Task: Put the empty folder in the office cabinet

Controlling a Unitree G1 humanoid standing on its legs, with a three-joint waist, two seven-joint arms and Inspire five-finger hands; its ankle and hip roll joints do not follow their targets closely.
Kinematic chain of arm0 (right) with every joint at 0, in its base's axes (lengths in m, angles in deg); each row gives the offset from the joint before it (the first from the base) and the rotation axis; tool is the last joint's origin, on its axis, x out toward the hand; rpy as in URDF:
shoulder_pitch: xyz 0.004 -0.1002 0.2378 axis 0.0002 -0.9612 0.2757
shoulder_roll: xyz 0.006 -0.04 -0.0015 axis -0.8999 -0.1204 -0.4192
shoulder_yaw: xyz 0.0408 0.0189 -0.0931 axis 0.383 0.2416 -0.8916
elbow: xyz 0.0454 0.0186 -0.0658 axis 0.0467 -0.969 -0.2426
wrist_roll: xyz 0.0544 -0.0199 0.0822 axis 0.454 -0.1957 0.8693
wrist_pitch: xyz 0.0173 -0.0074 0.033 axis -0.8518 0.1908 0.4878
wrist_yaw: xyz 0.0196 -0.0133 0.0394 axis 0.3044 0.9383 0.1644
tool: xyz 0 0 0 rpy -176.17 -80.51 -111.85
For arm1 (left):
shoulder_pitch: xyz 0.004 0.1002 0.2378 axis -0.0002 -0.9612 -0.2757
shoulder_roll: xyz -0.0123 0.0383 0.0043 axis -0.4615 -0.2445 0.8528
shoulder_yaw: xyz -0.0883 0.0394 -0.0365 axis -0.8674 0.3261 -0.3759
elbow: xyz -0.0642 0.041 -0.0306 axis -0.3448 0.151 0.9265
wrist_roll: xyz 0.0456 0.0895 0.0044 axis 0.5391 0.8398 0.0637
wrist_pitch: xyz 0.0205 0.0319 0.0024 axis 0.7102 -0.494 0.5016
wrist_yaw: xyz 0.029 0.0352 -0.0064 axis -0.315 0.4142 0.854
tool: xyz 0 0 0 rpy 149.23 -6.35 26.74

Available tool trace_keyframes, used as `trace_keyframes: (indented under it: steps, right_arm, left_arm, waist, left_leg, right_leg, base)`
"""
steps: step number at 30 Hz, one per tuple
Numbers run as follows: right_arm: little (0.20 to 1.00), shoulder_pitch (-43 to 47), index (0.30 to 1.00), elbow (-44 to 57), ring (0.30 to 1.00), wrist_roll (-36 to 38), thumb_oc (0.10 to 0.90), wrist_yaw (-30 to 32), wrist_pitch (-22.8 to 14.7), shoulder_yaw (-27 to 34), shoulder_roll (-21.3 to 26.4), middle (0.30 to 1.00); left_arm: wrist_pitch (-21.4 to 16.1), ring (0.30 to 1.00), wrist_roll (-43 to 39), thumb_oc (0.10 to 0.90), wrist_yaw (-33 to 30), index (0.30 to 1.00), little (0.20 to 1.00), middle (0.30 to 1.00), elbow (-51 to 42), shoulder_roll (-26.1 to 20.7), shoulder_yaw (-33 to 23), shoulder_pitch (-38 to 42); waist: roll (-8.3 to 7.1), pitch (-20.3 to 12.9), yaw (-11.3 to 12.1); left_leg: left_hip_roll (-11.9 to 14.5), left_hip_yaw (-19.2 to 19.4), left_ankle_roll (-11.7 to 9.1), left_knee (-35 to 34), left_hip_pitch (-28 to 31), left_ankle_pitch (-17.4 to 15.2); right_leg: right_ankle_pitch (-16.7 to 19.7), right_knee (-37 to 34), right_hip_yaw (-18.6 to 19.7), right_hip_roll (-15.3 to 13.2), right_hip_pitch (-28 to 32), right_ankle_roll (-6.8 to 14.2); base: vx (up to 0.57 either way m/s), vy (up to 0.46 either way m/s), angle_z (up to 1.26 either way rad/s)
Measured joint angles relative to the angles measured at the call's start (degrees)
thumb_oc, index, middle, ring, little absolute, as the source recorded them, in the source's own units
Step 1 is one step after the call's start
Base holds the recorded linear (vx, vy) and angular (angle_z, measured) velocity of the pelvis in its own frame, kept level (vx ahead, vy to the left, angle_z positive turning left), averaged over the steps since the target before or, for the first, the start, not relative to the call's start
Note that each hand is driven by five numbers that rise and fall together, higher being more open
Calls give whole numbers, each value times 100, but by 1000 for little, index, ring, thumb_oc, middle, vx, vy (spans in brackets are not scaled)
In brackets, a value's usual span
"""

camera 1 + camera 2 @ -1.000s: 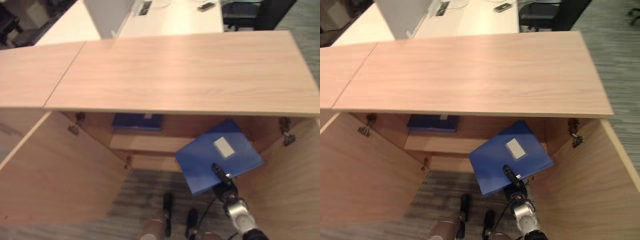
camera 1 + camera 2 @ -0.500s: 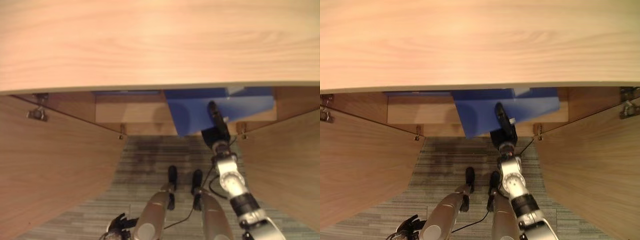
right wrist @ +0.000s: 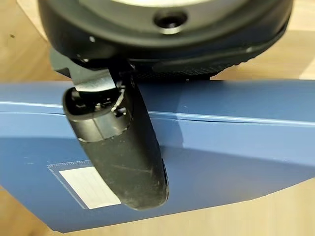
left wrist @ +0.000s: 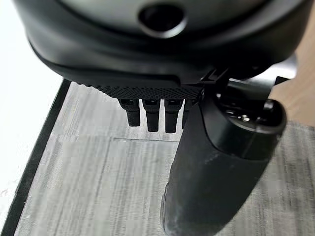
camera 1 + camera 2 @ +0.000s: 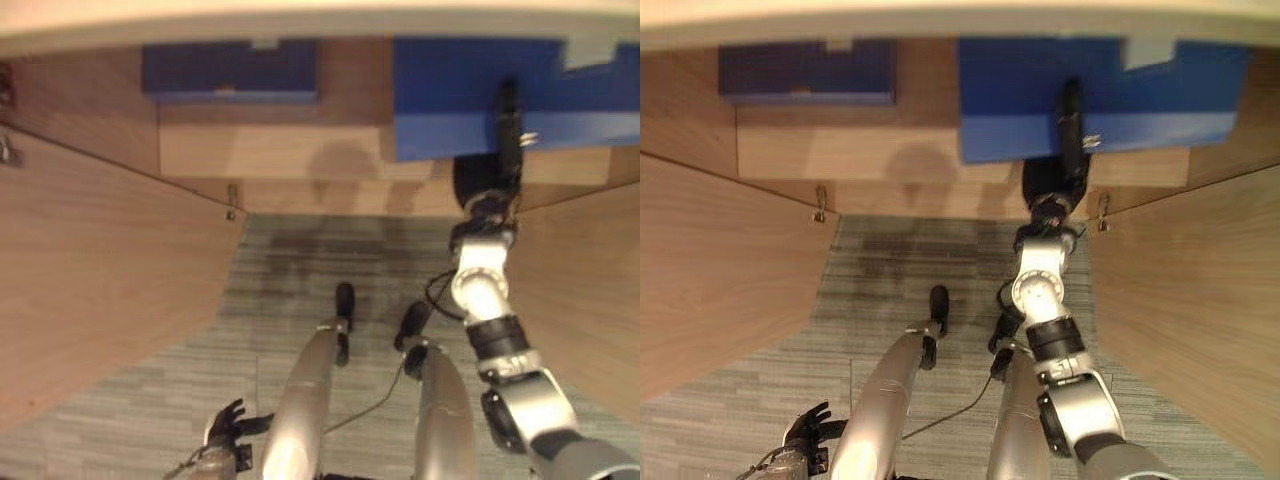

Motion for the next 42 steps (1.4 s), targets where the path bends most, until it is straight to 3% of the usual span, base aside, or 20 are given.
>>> trace_keyframes:
  steps: [5, 9, 12, 20, 25, 28, 36, 37, 42]
  right_arm:
    - [300, 1168, 300, -800, 300, -17, 400, 436, -124, 178, 595, 300]
    - [300, 1969, 300, -1816, 300, -24, 400, 628, -101, 192, 971, 300]
    - [300, 2564, 300, -2886, 300, -12, 400, 839, 164, 121, 1304, 300]
    - [300, 3295, 300, -3708, 300, -21, 400, 869, 814, -411, 1805, 300]
    - [300, 3605, 300, -4057, 300, -5, 400, 860, 1076, -550, 1811, 300]
    - [300, 3609, 300, -4152, 300, 22, 400, 862, 1074, -539, 1799, 300]
    - [312, 3622, 312, -4211, 312, 217, 408, 871, 1047, -555, 1731, 312]
    - [900, 3622, 900, -4255, 900, 218, 800, 872, 1045, -554, 1731, 900]
    - [900, 3622, 900, -4260, 900, 218, 800, 872, 1059, -683, 1712, 900]
  left_arm:
    - [-7, 900, 0, 800, -70, 900, 900, 900, -62, -96, 169, -11]
    - [-13, 900, 1, 800, -75, 900, 900, 900, -137, -194, 275, 3]
    - [-14, 900, -5, 800, -169, 900, 900, 900, -181, -261, 395, 5]
    - [-13, 900, -59, 800, -191, 900, 900, 900, -641, -387, 720, 5]
    - [-33, 900, -61, 800, -169, 900, 900, 900, -799, -427, 775, 18]
    - [-6, 900, -60, 800, -169, 900, 900, 900, -788, -442, 832, 18]
    - [-1, 900, -53, 800, -171, 900, 900, 900, -722, -472, 811, 19]
    - [-1, 900, -52, 800, -171, 900, 900, 900, -717, -472, 817, 19]
    - [-1, 900, -39, 800, -171, 900, 900, 900, -682, -467, 823, 19]
  waist:
    - [15, 4, 69]
    - [20, 6, 123]
    - [37, -3, 223]
    - [82, -14, 250]
    - [117, -29, 340]
    - [212, -56, 350]
    - [222, -61, 411]
    - [232, -66, 454]
    - [413, -175, 517]
  left_leg:
    - [29, -43, -13, 708, -677, -169]
    - [41, -85, 0, 930, -973, -204]
    - [32, -100, -14, 903, -1055, -191]
    - [-48, -118, -39, 672, -1085, -34]
    - [-62, -122, -42, 504, -928, 55]
    - [-71, -202, -57, 434, -860, 73]
    - [-114, -263, -117, 244, -761, 204]
    - [-115, -266, -133, 206, -727, 216]
    - [-141, -309, -165, 71, -721, 297]
  right_leg:
    - [-287, 809, 31, -108, -695, -90]
    - [-349, 1059, 23, -167, -992, -154]
    - [-352, 1076, 21, -176, -1091, -162]
    - [-354, 1012, -16, -226, -1167, -170]
    - [-343, 917, -28, -219, -1047, -156]
    - [-347, 855, -125, -219, -933, -162]
    - [-328, 818, -175, -236, -881, -207]
    - [-327, 802, -181, -236, -853, -212]
    - [-310, 736, -244, -256, -845, -250]
  base:
    - [14, -42, 8]
    - [19, -28, 5]
    - [7, -10, 1]
    - [6, -9, 4]
    - [2, -1, 1]
    - [2, 0, 8]
    - [-5, 0, 4]
    - [0, 0, 0]
    - [-17, 13, 5]
